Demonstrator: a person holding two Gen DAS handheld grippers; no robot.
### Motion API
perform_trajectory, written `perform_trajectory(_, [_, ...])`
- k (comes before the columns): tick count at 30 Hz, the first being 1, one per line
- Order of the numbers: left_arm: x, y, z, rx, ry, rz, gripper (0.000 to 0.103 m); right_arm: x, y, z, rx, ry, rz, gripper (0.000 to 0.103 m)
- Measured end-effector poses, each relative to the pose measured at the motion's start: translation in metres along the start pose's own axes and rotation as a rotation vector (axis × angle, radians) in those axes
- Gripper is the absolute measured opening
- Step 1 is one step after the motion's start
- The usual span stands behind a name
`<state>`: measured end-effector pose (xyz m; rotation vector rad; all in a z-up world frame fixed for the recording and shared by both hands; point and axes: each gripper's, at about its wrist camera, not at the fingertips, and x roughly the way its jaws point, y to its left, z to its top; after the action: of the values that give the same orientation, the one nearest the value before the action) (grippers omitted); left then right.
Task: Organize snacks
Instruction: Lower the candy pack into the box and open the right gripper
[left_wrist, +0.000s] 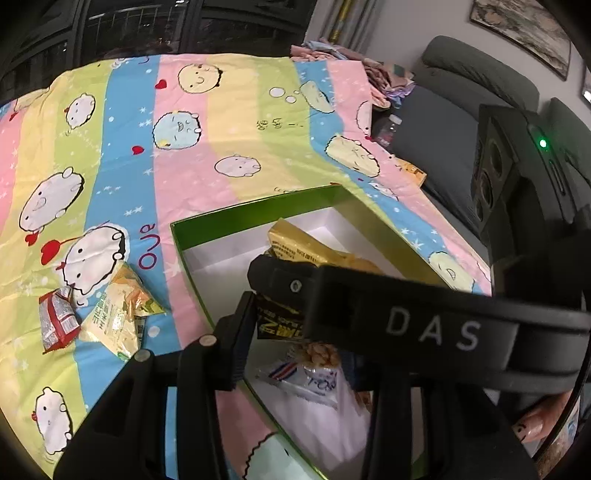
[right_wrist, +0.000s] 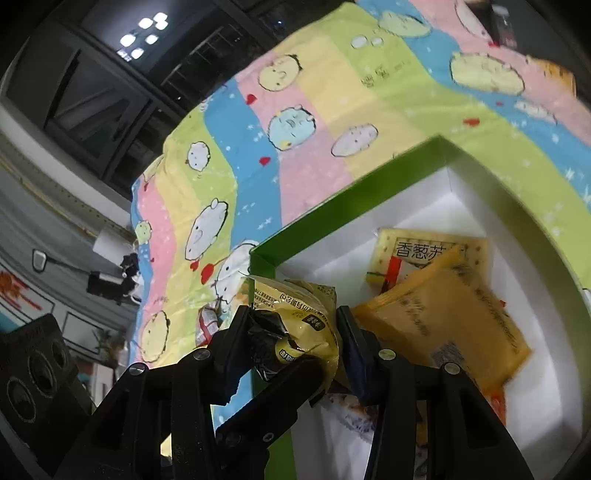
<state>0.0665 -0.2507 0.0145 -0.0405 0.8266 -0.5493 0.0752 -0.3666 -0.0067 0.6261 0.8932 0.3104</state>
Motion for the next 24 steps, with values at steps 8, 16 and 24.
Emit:
perform_trajectory(8, [0.013, 0.007, -0.002, -0.044, 0.028, -0.006, 0.042, 0.011, -0.012, 0.001, 0.073, 0.025, -0.018, 0.048])
perform_trajectory(16, [-0.013, 0.010, -0.001, -0.018, -0.005, -0.006, 0.066, -0.007, -0.008, -0.005, 0.050, -0.040, -0.139, 0.067])
perform_trajectory(24, [-0.068, 0.046, -0.007, -0.138, -0.079, -0.072, 0.083, -0.023, 0.019, -0.006, -0.068, -0.151, -0.130, 0.083])
